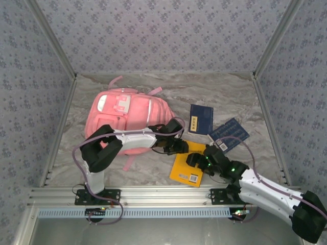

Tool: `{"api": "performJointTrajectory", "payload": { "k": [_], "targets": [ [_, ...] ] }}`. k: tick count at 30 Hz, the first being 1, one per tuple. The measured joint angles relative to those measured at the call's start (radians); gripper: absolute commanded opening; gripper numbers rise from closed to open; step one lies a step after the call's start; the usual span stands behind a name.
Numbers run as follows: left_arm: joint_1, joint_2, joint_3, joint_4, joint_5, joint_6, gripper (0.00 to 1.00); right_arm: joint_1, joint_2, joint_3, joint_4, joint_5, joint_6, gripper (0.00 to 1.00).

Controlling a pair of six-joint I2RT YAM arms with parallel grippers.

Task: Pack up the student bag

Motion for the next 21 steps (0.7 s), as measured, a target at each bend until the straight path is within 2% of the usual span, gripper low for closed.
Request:
{"api": "performJointTrajectory", "payload": {
  "k": [5, 7, 12, 18, 21],
  "targets": [
    [0.0, 0.0, -0.001, 0.042, 0.014, -0.005, 0.38, -0.014, -0.031, -0.004, -0.034, 0.008, 0.011, 0.85],
    [0.0, -0.006, -0.015, 0.068, 0.018, -0.014, 0.35, -0.026, -0.047, -0.01, -0.041, 0.011, 0.017, 0.8],
    [0.0, -0.02, -0.06, 0.121, 0.034, -0.039, 0.33, -0.049, -0.087, -0.019, -0.045, 0.009, 0.022, 0.55],
    [0.0, -0.02, -0.077, 0.158, 0.062, -0.054, 0.32, -0.057, -0.129, -0.018, -0.025, 0.003, 0.012, 0.14],
    [0.0, -0.034, -0.077, 0.134, 0.056, -0.042, 0.45, -0.06, -0.145, -0.002, -0.036, 0.0, -0.008, 0.01]
  ]
}}
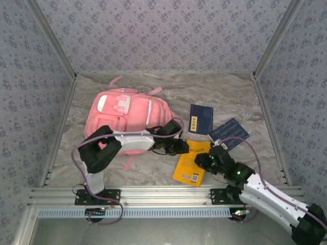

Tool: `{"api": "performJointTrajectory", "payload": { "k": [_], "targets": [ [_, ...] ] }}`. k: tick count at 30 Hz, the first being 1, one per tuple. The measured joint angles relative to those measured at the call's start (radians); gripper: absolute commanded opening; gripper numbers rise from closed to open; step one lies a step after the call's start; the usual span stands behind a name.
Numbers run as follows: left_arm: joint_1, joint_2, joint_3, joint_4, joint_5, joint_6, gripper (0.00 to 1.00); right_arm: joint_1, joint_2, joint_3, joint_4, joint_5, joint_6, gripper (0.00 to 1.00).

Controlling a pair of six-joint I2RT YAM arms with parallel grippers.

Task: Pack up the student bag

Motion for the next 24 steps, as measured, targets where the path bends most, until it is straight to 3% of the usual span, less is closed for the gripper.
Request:
{"api": "performJointTrajectory", "payload": {
  "k": [4, 9, 15, 24],
  "targets": [
    [0.005, -0.137, 0.0, -0.142, -0.062, 0.077, 0.58, -0.006, -0.026, 0.043, -0.04, 0.0, -0.047, 0.0],
    [0.078, -0.413, -0.021, -0.231, -0.09, 0.183, 0.62, -0.02, -0.037, 0.08, -0.023, -0.048, -0.144, 0.0],
    [0.257, -0.669, -0.207, -0.175, 0.015, 0.208, 0.67, -0.053, -0.023, 0.111, 0.086, -0.193, -0.247, 0.0],
    [0.266, -0.76, -0.252, -0.095, 0.166, 0.226, 0.67, -0.12, 0.166, 0.199, 0.438, -0.442, -0.195, 0.0]
  ]
}}
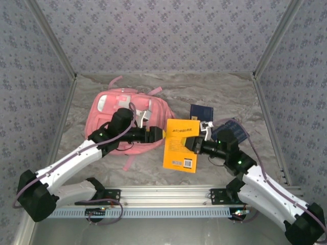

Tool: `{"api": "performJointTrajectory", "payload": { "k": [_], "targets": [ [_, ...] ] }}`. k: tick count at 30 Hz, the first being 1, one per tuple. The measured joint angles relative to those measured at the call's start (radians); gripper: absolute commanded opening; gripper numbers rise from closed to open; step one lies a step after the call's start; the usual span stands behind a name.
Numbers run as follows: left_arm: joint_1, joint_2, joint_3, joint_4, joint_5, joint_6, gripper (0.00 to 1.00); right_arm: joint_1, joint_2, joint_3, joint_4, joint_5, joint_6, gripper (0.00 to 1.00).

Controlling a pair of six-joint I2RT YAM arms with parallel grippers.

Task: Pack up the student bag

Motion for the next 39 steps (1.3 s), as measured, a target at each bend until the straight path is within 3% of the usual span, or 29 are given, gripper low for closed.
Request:
{"api": "performJointTrajectory", "payload": {
  "k": [7, 15, 18, 21, 24, 30, 32, 33, 34, 36, 37, 39],
  "targets": [
    [0.0, -0.007, -0.055, 0.05, 0.037, -0.001, 0.66, 0.019, 0.095, 0.0, 0.301, -0.092, 0.131, 0.0],
    [0.0, -0.022, -0.074, 0.158, 0.119, -0.041, 0.65, 0.05, 0.115, 0.0, 0.4, -0.122, 0.163, 0.0],
    [-0.001, -0.023, -0.089, 0.233, 0.159, -0.085, 0.61, 0.061, 0.124, 0.0, 0.413, -0.143, 0.163, 0.0],
    [-0.005, -0.029, -0.096, 0.304, 0.184, -0.117, 0.53, 0.07, 0.124, 0.0, 0.418, -0.169, 0.159, 0.0],
    [-0.012, -0.048, -0.1, 0.35, 0.197, -0.137, 0.39, 0.071, 0.123, 0.001, 0.416, -0.187, 0.148, 0.0],
    [-0.024, -0.058, -0.107, 0.412, 0.215, -0.148, 0.0, 0.071, 0.106, 0.015, 0.398, -0.21, 0.117, 0.0],
    [-0.024, -0.057, -0.11, 0.415, 0.216, -0.151, 0.0, 0.071, 0.101, 0.019, 0.38, -0.209, 0.109, 0.0],
    [-0.025, -0.057, -0.111, 0.417, 0.216, -0.151, 0.0, 0.07, 0.1, 0.023, 0.369, -0.208, 0.105, 0.02],
    [-0.026, -0.057, -0.111, 0.417, 0.214, -0.151, 0.0, 0.07, 0.097, 0.027, 0.354, -0.205, 0.097, 0.14],
    [-0.029, -0.059, -0.111, 0.418, 0.203, -0.149, 0.0, 0.07, 0.079, 0.042, 0.299, -0.189, 0.078, 0.52],
    [-0.031, -0.063, -0.111, 0.414, 0.196, -0.146, 0.0, 0.07, 0.066, 0.048, 0.266, -0.171, 0.064, 0.66],
    [-0.032, -0.084, -0.117, 0.393, 0.152, -0.139, 0.0, 0.066, 0.014, 0.064, 0.173, -0.091, 0.034, 0.79]
  ]
}}
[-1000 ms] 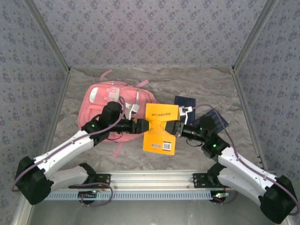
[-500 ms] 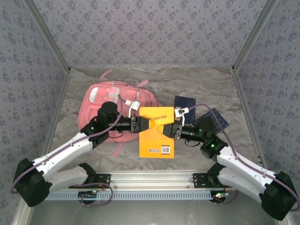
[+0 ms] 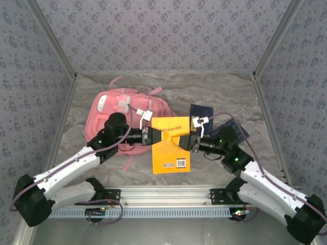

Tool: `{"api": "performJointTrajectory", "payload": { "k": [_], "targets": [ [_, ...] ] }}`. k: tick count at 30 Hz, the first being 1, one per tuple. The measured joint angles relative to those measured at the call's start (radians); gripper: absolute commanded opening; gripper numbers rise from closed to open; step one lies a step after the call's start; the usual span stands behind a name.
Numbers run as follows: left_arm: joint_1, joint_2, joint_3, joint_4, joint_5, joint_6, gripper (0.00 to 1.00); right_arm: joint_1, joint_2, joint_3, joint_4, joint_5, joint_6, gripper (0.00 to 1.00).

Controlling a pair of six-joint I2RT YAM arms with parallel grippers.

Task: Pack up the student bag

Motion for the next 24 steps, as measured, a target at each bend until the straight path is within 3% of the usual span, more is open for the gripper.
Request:
{"api": "performJointTrajectory", "payload": {
  "k": [5, 10, 15, 24],
  "targets": [
    [0.003, -0.119, -0.039, -0.024, -0.216, -0.003, 0.0, -0.003, -0.17, 0.005, -0.15, 0.209, -0.013, 0.86],
    [0.004, -0.245, -0.152, 0.082, -0.451, -0.077, 0.0, -0.003, -0.25, -0.04, -0.117, 0.324, 0.06, 0.95],
    [0.004, -0.254, -0.246, 0.204, -0.615, -0.198, 0.0, 0.049, -0.217, -0.153, 0.005, 0.397, 0.176, 1.0],
    [0.003, -0.256, -0.278, 0.284, -0.734, -0.323, 0.0, 0.176, -0.041, -0.176, 0.224, 0.485, 0.251, 1.0]
  ]
}}
